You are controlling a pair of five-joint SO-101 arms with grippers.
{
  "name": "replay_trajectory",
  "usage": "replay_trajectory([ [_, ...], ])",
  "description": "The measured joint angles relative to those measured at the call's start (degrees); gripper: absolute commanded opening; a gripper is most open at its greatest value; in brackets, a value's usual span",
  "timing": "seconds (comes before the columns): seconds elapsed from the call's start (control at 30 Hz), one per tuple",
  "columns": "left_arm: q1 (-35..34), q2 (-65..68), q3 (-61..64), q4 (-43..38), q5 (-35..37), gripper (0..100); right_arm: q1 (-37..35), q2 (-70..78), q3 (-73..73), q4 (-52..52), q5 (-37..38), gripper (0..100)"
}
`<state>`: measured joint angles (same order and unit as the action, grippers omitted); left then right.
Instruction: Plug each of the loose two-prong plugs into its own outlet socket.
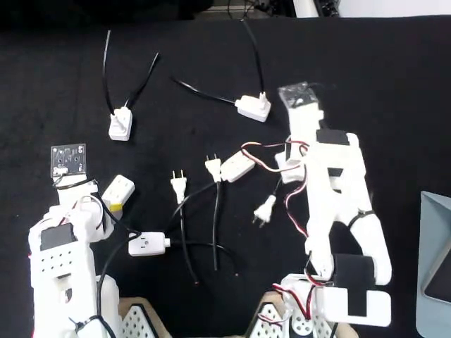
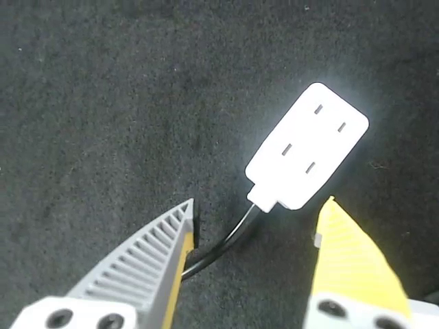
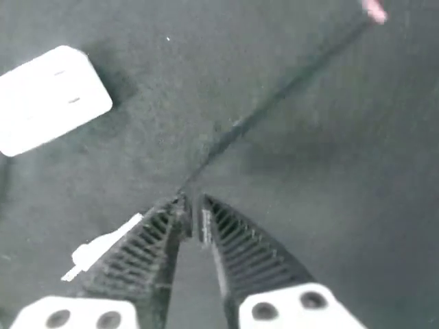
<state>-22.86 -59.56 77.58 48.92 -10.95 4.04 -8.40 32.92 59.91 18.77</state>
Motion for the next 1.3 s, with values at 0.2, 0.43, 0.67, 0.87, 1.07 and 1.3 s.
replay_trajectory([
  [0.2, 0.0, 0.0, 0.0, 0.0, 0.0, 28, 0.0, 0.0, -2.6, 2.9, 1.1, 15.4],
  [0.43, 0.0, 0.0, 0.0, 0.0, 0.0, 28, -1.1, 0.0, -8.9, 18.1, -10.7, 12.1],
  [0.67, 0.0, 0.0, 0.0, 0.0, 0.0, 28, -7.6, 0.2, -3.9, 23.1, -23.6, 12.3],
  [0.87, 0.0, 0.0, 0.0, 0.0, 0.0, 28, -11.7, 0.2, 3.8, 17.1, -31.0, 12.3],
  [1.07, 0.0, 0.0, 0.0, 0.0, 0.0, 28, -12.2, 0.2, 7.3, 10.8, -33.8, 12.4],
  [1.3, 0.0, 0.0, 0.0, 0.0, 0.0, 28, -12.1, 0.2, 9.4, 5.5, -36.7, 12.4],
])
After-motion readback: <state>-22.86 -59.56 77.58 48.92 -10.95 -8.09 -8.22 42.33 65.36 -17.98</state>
